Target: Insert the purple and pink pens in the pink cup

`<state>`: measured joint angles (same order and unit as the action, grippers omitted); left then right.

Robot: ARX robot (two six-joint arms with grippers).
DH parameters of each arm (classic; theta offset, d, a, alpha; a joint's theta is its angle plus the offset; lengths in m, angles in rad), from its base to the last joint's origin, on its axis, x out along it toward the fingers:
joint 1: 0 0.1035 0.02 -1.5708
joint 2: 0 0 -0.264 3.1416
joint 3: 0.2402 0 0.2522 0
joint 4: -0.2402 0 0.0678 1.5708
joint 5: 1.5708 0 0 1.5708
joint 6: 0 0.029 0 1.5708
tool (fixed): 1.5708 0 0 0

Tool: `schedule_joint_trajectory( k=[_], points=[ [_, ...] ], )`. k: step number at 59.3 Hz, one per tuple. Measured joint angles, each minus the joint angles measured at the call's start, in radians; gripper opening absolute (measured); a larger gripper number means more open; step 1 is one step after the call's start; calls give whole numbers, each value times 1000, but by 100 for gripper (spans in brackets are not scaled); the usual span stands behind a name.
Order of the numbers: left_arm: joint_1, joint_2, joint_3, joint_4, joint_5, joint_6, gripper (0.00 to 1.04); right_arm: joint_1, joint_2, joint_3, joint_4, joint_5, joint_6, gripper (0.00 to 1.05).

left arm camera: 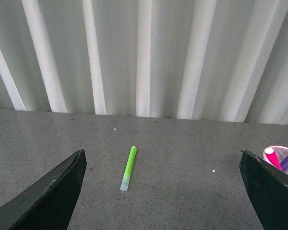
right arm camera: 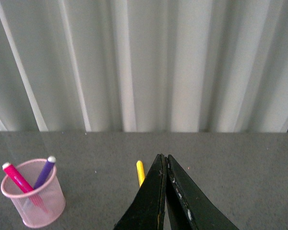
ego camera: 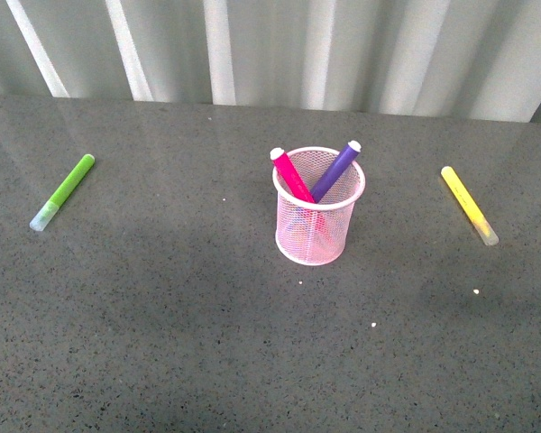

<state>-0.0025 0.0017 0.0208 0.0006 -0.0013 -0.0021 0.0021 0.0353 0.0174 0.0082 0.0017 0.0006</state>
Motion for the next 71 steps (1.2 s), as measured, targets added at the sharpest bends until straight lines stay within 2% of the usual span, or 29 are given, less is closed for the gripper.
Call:
schedule_joint_trajectory(
  k=[16, 27, 37, 45, 50, 71],
  points=[
    [0, 0, 0, 0, 1, 0, 98, 0, -31, 0, -6, 0, -1, 4],
    [0, 0, 0, 0, 1, 0, 98, 0, -31, 0, -6, 0, 0, 35],
    [0, 0, 0, 0, 1, 0, 98, 0, -31, 0, -6, 0, 0, 76],
    [0, 0, 0, 0, 1, 0, 98, 0, -31, 0, -6, 0, 1, 99],
    [0, 0, 0, 0, 1, 0, 98, 0, -31, 0, -6, 0, 0, 97],
    [0, 0, 0, 0, 1, 0, 98, 0, -31, 0, -6, 0, 0, 98]
  ],
)
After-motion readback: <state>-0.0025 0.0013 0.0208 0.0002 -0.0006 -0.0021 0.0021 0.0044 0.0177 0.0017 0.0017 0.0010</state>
